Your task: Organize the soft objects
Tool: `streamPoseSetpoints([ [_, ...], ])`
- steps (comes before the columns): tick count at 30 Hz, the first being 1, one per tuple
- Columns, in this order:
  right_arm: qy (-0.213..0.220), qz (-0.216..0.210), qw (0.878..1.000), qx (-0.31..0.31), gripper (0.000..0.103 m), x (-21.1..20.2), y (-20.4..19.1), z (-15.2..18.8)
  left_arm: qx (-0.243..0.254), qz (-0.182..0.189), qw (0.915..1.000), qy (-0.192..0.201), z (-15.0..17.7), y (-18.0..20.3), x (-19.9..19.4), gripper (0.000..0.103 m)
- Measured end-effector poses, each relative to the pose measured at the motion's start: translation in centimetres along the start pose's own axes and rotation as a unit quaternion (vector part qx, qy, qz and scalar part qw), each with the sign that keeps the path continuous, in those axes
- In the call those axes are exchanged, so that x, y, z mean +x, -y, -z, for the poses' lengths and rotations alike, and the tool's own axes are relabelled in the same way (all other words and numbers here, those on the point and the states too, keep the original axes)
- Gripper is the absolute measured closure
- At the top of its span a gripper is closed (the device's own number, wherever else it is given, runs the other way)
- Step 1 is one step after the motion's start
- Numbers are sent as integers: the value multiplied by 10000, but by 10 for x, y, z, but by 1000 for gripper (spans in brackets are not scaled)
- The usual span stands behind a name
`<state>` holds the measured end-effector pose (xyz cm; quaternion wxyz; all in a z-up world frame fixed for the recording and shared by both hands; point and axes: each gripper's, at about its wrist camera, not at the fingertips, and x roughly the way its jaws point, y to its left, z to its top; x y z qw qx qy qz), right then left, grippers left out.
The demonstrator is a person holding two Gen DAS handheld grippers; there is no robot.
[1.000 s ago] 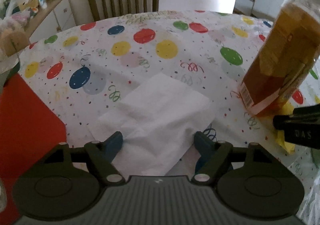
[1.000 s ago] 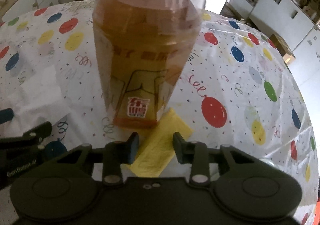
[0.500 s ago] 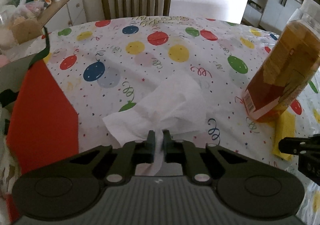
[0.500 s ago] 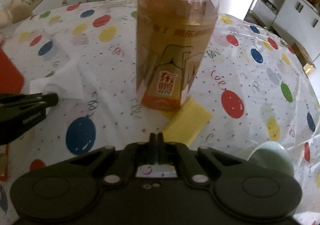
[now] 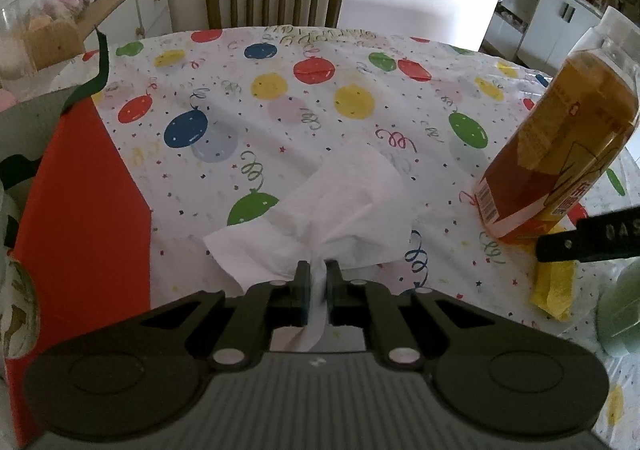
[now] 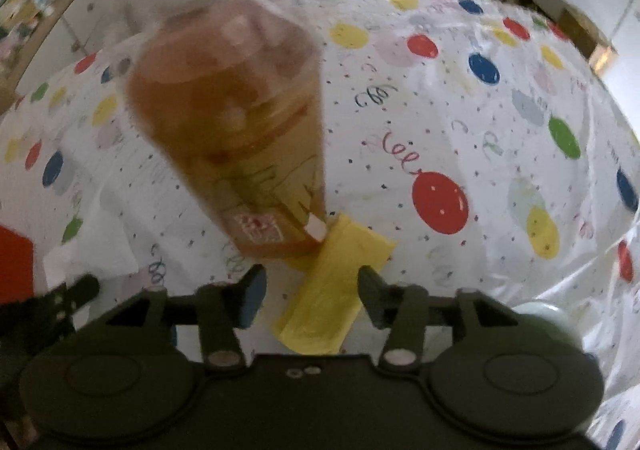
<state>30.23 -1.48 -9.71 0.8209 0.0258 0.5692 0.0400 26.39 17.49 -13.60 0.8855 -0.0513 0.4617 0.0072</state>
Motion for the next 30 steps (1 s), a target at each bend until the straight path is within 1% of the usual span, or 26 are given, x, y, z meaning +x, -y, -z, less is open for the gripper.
streamPoseSetpoints([
  [1, -41, 24, 10000, 62, 47, 3, 1, -1, 3, 5, 10000, -3, 0, 1, 0, 95],
  [3, -1, 117, 9999, 86, 45, 6, 0, -1, 8, 38, 10000, -10, 0, 2, 0, 95],
  [7, 83, 420, 9991, -24, 44, 11, -5, -2, 59, 53, 10000, -27, 0, 6, 1, 95],
  [10, 17, 623, 9979, -161, 43, 18, -8, -1, 89, 56, 9999, -38, 2, 6, 1, 95],
  [13, 41, 767, 9966, -304, 50, 20, -9, 2, 83, 64, 9999, -39, 2, 5, 2, 95],
  [15, 62, 759, 9964, -377, 52, 18, -9, 4, 90, 60, 9999, -35, 2, 5, 1, 95],
  [16, 89, 759, 9962, -406, 60, 16, -10, 5, 95, 64, 9999, -29, 2, 5, 1, 95],
  [17, 137, 837, 9952, -488, 64, 15, -11, 6, 101, 62, 9999, -25, 3, 5, 1, 95],
  [18, 151, 860, 9945, -585, 64, 15, -12, 7, 97, 60, 9999, -22, 3, 5, 1, 95],
  [20, 196, 815, 9943, -662, 65, 13, -11, 9, 87, 58, 9999, -18, 4, 5, 1, 95],
  [24, 225, 644, 9959, -597, 66, 10, -7, 11, 86, 52, 9999, 1, 7, 6, -1, 95],
  [26, 275, 589, 9961, -603, 70, 7, -6, 13, 57, 69, 10000, -3, 9, 6, -2, 95],
  [27, 314, 561, 9963, -570, 78, 3, -6, 15, 39, 81, 10000, -4, 9, 5, -3, 95],
  [28, 349, 511, 9965, -557, 82, -1, -6, 16, 21, 102, 9999, 6, 10, 5, -5, 95],
  [30, 290, 316, 9976, -550, 82, -5, -6, 20, 5, 125, 9999, 19, 11, 5, -9, 95],
])
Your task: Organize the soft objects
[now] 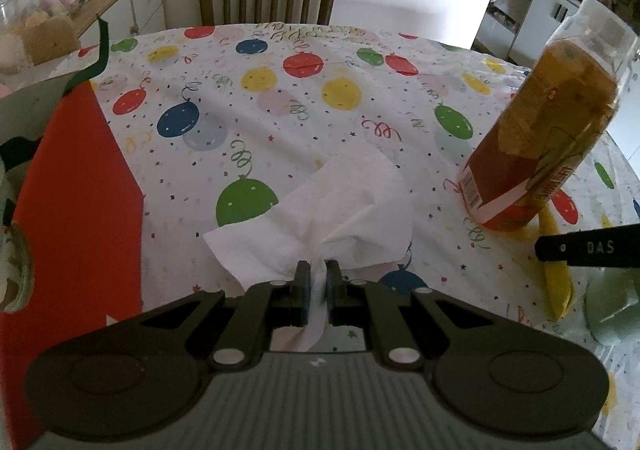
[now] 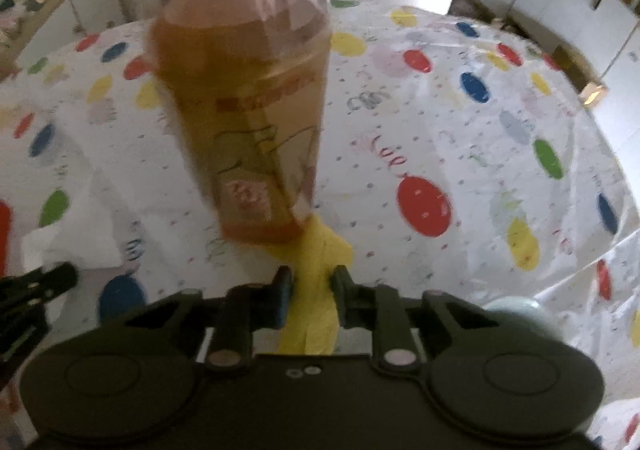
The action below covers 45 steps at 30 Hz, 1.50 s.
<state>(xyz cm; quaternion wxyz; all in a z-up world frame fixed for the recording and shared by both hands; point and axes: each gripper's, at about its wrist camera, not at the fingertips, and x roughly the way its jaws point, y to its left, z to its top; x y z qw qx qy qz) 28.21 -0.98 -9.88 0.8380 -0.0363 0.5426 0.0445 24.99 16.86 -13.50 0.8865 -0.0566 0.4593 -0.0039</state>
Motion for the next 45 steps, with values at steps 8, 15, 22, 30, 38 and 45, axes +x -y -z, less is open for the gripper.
streamPoseSetpoints([
  [8, -140, 161, 9973, -702, 77, 3, -16, 2, -14, -14, 10000, 1, 7, 3, -6, 95],
  [15, -372, 207, 9971, -624, 58, 18, -12, -5, -22, -29, 10000, 22, 9, 3, -9, 95],
  [22, -358, 320, 9976, -508, 47, 14, -18, -6, -51, -4, 10000, 27, 8, 3, -10, 95],
  [30, -316, -135, 9994, -28, 37, -11, -17, -8, -131, 33, 9999, 37, 8, -1, -10, 95],
  [38, -384, 55, 9930, 1119, 51, -7, 0, -8, -268, 209, 9994, 63, 7, -3, -7, 95],
  [45, -551, -163, 9922, 1106, 56, -12, -11, -10, -329, 387, 9987, 46, 8, -5, -6, 95],
])
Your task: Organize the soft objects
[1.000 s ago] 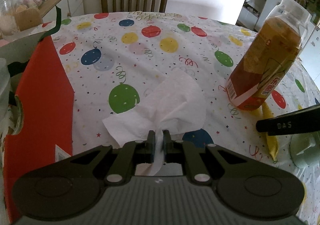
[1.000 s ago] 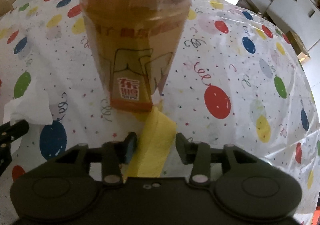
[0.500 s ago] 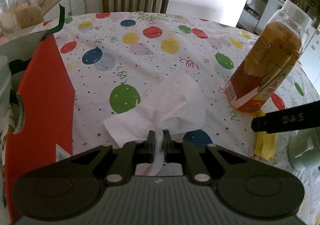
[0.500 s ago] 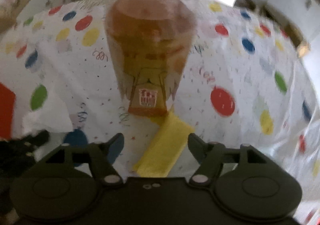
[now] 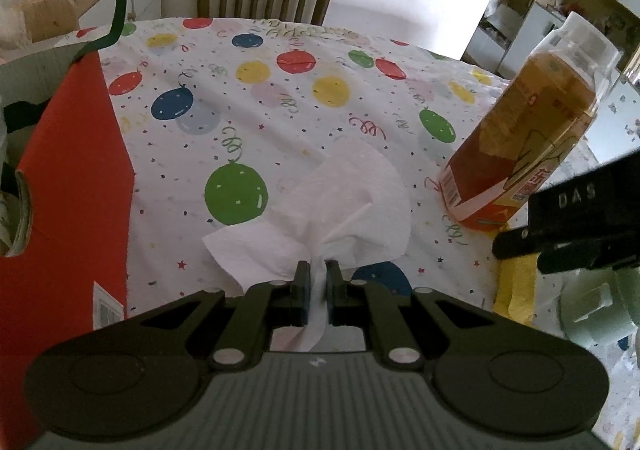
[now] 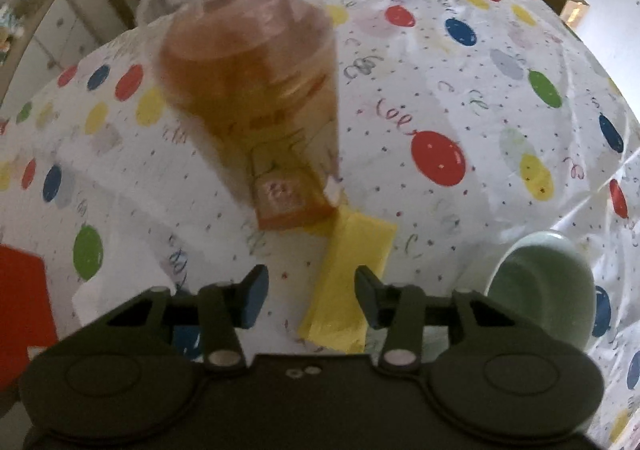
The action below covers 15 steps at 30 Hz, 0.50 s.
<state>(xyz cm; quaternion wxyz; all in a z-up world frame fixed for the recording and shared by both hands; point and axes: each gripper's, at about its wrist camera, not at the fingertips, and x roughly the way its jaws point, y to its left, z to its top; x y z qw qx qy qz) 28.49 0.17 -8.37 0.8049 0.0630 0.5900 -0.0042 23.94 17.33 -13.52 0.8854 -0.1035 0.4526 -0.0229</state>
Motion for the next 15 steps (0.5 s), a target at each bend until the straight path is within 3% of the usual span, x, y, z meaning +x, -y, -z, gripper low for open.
streamPoseSetpoints([
  [7, -241, -97, 9993, 273, 66, 8, 18, 0, -42, 305, 9995, 52, 1, 1, -1, 95],
  [9, -273, 41, 9995, 181, 72, 8, 18, -1, -38, 355, 9993, 57, 1, 2, -1, 95],
  [15, -340, 414, 9986, -14, 73, 8, 11, 2, -19, 429, 9991, 46, 2, -1, -2, 95],
])
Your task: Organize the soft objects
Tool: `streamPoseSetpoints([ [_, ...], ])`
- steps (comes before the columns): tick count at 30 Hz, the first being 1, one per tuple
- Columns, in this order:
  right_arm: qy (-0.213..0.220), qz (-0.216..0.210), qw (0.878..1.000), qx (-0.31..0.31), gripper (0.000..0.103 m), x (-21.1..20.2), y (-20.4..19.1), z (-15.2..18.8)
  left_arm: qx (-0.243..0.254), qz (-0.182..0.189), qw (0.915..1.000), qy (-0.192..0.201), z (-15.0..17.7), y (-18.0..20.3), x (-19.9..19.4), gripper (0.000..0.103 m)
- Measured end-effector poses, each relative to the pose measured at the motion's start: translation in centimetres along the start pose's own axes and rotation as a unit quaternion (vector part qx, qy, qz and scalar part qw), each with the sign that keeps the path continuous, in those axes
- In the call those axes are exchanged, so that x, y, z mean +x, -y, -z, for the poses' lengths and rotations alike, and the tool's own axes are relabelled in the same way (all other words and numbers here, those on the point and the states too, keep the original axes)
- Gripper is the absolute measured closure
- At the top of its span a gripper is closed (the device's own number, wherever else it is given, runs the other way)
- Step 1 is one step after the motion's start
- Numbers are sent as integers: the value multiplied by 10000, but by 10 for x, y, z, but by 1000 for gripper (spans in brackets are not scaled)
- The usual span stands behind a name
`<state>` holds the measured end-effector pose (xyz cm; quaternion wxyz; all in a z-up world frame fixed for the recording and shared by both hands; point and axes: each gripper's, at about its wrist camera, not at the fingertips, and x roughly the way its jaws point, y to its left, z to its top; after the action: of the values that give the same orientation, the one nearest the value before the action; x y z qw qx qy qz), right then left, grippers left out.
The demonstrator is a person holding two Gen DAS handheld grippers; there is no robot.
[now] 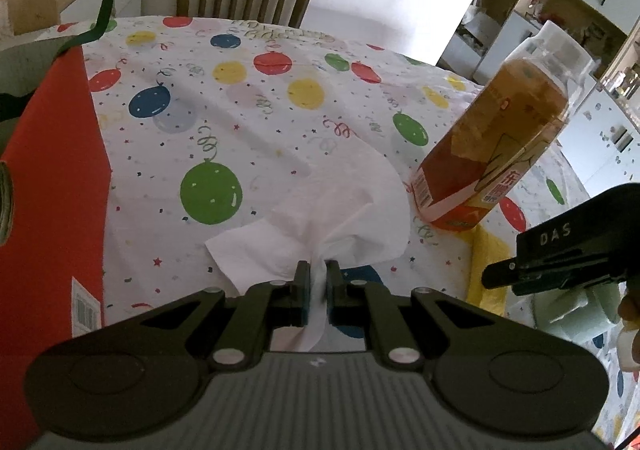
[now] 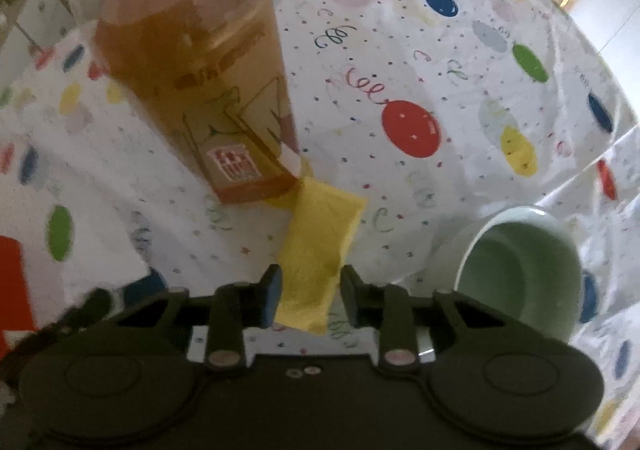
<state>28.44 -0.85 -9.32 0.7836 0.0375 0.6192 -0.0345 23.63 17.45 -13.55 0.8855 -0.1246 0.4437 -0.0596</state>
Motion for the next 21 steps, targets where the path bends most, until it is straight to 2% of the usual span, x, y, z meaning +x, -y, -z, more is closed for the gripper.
streamPoseSetpoints([
  [8, -111, -71, 9963, 854, 60, 15, 6, -19, 12, 15, 10000, -35, 2, -3, 0, 95],
  [15, 62, 181, 9981, 583, 62, 23, -5, -11, 69, 27, 9999, -80, 4, -4, 2, 95],
  [21, 164, 41, 9986, 507, 65, 18, -2, -4, 59, -24, 10000, -61, 7, -6, -1, 95],
])
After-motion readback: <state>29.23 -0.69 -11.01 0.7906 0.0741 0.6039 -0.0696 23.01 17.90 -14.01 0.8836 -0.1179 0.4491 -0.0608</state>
